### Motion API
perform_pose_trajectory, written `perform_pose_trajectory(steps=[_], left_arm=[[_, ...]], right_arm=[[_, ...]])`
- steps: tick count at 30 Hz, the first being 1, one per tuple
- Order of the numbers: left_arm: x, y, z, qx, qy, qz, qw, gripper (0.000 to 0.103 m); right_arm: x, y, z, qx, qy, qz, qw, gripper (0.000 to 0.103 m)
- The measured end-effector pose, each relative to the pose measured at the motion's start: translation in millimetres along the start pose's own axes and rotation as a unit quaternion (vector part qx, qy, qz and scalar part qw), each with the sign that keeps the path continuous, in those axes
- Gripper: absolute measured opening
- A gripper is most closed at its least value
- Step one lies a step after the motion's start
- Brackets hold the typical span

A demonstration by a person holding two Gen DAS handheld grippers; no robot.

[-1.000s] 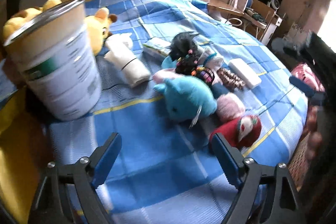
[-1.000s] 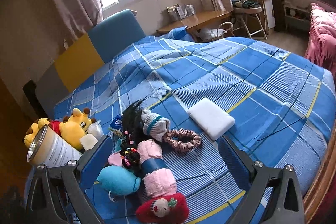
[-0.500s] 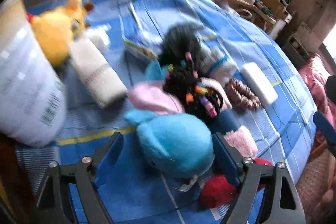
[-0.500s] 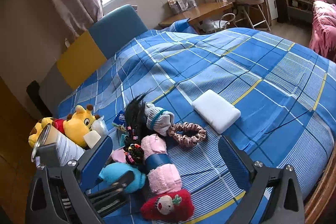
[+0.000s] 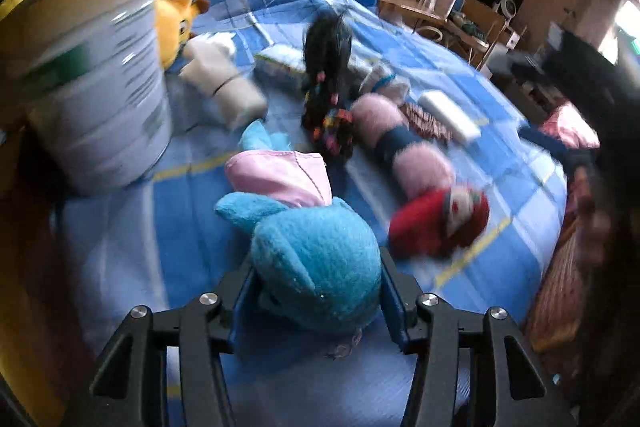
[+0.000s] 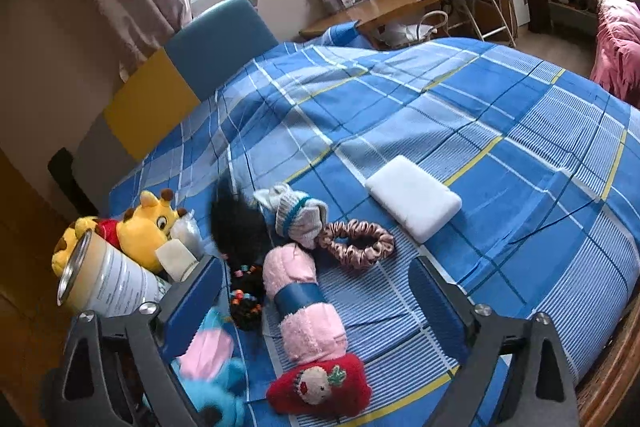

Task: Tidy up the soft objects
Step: 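Carry the blue plush to the gold tray with left tool while right grasps pink towel roll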

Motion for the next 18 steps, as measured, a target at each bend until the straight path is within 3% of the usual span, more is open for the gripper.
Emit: perform_pose_trajectory(steps=[5,9,11,15,16,17,18], left_arm=[[-5.2,-24.8,2.6,0.009,0.012,0.001,0.9999,0.056],[-10.5,-26.7,-8.4,-0.003,0.001,0.021,0.9998,0.065],[-17.1,-28.0,-9.8,-0.002,-0.015,0.04,0.9991,0.065],[-13.1,-31.4,-5.8,0.004,-0.01,0.031,0.9995,0.065],[-12.1,-32.9,-5.5,0.005,-0.009,0.029,0.9995,0.065],[-11.2,-34.0,-4.8,0.007,-0.007,0.025,0.9996,0.065],[-10.1,-35.0,-4.3,0.01,-0.004,0.021,0.9997,0.063]], right_arm=[[-12.6,-7.4,-16.8,-0.047,-0.023,0.037,0.998,0.087],[-17.1,-14.6,-39.0,-0.106,-0.033,0.057,0.992,0.084],[-18.7,-17.5,-52.8,-0.139,-0.036,0.065,0.988,0.083],[-33.4,-23.6,-81.1,-0.184,-0.05,0.115,0.975,0.083],[-37.5,-26.7,-88.1,-0.195,-0.05,0.127,0.971,0.077],[-41.0,-30.9,-95.0,-0.204,-0.056,0.143,0.967,0.05],[-41.6,-34.4,-99.6,-0.213,-0.071,0.154,0.962,0.037]])
Point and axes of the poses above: each gripper's, at about its wrist camera, not at the fingertips, and z roughly against the way its jaws point, x to its right, y to its top, the point moved 1 cm from there along -z, roughly the way its jaws point, and after that the axes turned 4 degrees about z, right-handed, at the moved point
